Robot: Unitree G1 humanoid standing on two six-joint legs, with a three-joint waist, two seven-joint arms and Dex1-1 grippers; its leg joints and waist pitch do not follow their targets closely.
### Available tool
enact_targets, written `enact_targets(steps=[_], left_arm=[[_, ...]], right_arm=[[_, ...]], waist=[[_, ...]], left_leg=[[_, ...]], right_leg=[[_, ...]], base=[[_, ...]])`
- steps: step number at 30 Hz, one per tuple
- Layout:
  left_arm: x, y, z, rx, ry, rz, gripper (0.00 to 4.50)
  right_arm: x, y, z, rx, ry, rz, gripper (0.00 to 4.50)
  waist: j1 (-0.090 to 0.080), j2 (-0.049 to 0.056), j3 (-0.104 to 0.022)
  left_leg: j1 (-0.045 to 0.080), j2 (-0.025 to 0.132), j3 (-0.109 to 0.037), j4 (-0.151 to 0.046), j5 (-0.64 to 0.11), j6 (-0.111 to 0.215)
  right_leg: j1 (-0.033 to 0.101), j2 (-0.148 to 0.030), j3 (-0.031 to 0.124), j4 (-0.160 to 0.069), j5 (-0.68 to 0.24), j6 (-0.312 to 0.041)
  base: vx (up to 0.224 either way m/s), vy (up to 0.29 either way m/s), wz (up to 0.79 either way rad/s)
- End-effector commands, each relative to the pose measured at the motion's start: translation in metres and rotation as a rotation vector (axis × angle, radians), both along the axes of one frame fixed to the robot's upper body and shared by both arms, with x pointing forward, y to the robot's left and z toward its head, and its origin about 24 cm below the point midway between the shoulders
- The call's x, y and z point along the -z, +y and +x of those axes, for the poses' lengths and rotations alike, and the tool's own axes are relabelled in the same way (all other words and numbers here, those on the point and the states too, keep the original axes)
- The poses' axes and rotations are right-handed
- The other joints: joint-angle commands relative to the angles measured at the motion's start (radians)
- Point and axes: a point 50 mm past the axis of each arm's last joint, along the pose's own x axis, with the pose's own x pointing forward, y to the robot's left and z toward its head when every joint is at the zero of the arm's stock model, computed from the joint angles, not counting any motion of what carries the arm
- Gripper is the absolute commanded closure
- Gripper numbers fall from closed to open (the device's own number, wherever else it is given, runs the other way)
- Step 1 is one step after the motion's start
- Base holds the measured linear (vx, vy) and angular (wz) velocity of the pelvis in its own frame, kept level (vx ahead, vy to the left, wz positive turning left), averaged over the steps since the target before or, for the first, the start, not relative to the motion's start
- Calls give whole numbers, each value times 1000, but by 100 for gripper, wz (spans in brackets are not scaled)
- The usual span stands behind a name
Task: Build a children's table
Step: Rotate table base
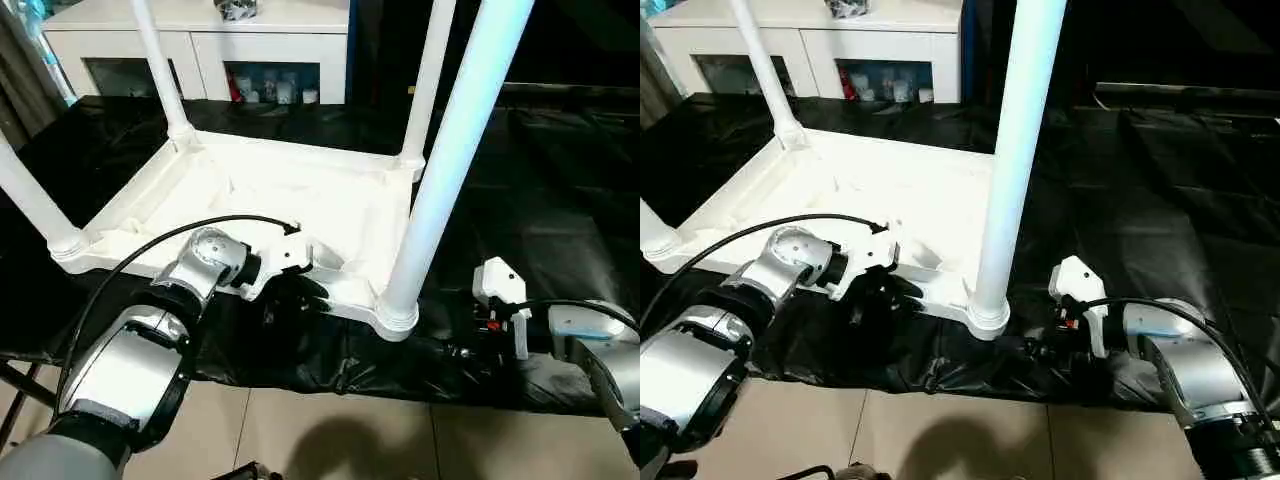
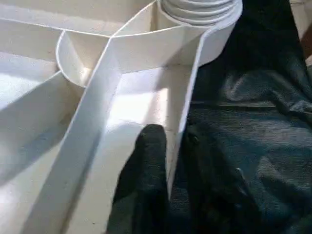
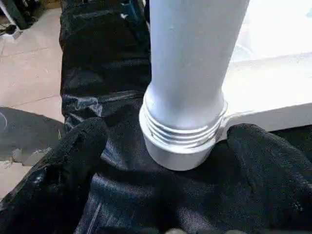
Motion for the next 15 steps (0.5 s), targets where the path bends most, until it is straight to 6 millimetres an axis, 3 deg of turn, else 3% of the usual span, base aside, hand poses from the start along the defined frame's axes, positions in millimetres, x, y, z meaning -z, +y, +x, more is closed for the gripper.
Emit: enact_targets(steps=[1, 8, 13, 15], left_arm=[[-1, 2, 1, 1, -1, 27, 409], [1, 7, -1, 5, 64, 32, 438], [12, 4, -5, -53, 109, 36, 448], [17, 2, -5, -90, 111, 43, 448]], right_arm=[[-4, -1, 1, 9, -16, 3, 0], [-5, 1, 4, 36, -52, 13, 0], [-4, 9, 19, 135, -115, 8, 0], [-2, 12, 22, 153, -130, -10, 0]], waist=[[4, -8, -71], [-1, -10, -73], [-14, -9, -69], [-17, -11, -68]], left_leg=[[7, 39, -25, -66, -217, 72], [5, 39, -24, -65, -198, 81], [5, 38, -25, -68, -213, 68], [10, 37, -24, -68, -229, 63]], right_leg=[[60, -66, 43, -89, -275, -195], [62, -67, 44, -84, -222, -217], [60, -69, 42, -87, -263, -218], [58, -68, 42, -93, -307, -212]], base=[[0, 0, 0], [0, 0, 0], [0, 0, 0], [0, 0, 0]])
